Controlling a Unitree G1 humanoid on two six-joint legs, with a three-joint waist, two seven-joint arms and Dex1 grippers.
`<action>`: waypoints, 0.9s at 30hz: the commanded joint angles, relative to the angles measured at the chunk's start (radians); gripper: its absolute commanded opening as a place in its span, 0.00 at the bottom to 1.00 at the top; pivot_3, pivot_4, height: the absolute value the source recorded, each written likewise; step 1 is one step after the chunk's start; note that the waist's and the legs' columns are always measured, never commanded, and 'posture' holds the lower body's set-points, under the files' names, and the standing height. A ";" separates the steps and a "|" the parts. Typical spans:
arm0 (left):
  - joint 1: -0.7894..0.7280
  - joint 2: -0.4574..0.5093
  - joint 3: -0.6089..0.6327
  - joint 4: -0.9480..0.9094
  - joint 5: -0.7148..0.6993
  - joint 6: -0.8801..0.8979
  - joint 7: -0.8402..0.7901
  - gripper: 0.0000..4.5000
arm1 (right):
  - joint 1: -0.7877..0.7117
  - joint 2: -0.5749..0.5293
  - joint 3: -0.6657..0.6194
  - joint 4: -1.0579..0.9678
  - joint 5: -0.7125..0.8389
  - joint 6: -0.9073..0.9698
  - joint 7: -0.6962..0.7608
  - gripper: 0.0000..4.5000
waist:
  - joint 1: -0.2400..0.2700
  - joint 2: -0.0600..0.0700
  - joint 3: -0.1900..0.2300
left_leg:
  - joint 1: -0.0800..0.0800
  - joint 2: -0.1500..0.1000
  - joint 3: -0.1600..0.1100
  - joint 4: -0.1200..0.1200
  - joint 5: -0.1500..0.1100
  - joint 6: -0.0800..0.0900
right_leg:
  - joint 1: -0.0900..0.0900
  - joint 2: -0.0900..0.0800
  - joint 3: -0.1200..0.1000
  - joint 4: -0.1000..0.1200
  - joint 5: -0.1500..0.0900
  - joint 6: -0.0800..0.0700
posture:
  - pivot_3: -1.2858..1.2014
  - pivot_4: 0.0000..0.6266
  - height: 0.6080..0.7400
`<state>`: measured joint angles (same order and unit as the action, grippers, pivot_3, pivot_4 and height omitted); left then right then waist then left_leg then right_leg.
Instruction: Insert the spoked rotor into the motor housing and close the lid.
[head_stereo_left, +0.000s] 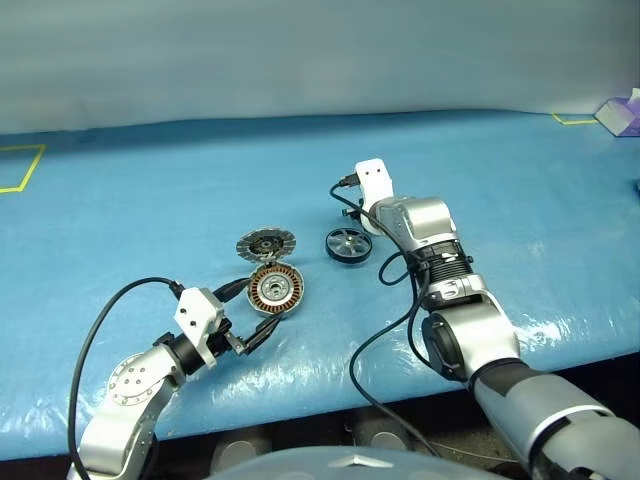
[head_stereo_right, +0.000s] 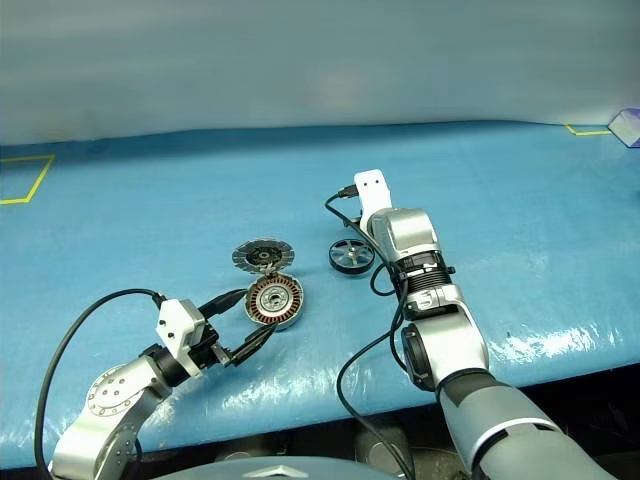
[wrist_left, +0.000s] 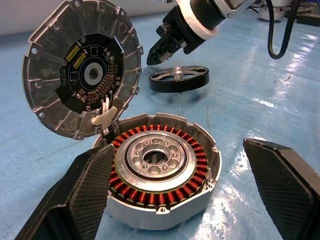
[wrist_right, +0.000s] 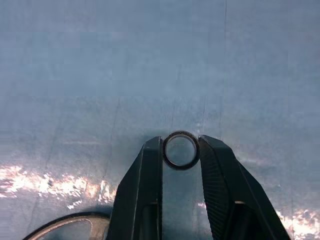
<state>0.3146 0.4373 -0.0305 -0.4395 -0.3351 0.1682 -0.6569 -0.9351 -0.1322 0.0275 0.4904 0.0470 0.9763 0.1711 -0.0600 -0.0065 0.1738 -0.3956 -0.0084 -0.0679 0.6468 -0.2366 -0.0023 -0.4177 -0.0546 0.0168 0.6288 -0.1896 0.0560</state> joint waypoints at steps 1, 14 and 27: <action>0.000 0.009 0.006 -0.025 -0.008 0.003 -0.003 1.00 | 0.014 -0.062 0.071 -0.197 0.004 0.038 0.089 0.16 | 0.001 0.000 0.000 | 0.000 0.000 0.000 0.000 0.000 0.000 | 0.000 0.000 0.000 0.000 -0.001 0.001 | 0.52 0.24 1.00; 0.042 0.025 0.017 -0.046 0.013 -0.081 -0.013 1.00 | 0.509 -0.532 0.221 -1.121 0.166 -0.123 0.557 0.16 | 0.025 -0.001 0.000 | -0.001 0.000 -0.001 0.000 -0.001 0.000 | 0.000 -0.001 -0.001 -0.002 -0.005 0.000 | 0.52 0.24 1.00; 0.066 0.001 0.035 0.038 0.027 -0.262 -0.061 1.00 | 0.586 -0.329 0.404 -1.114 0.166 -0.195 0.464 0.16 | 0.028 -0.003 0.000 | 0.000 0.000 0.000 0.003 -0.001 0.000 | 0.001 -0.003 -0.002 -0.001 -0.005 0.001 | 0.52 0.24 1.00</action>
<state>0.3703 0.4390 -0.0067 -0.4132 -0.3165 -0.0517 -0.7099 -0.3330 -0.4780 0.4224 -0.6303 0.2344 0.8142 0.6548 -0.0322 -0.0096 0.1739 -0.3960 -0.0085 -0.0679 0.6496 -0.2372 -0.0021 -0.4165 -0.0582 0.0146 0.6277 -0.1942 0.0570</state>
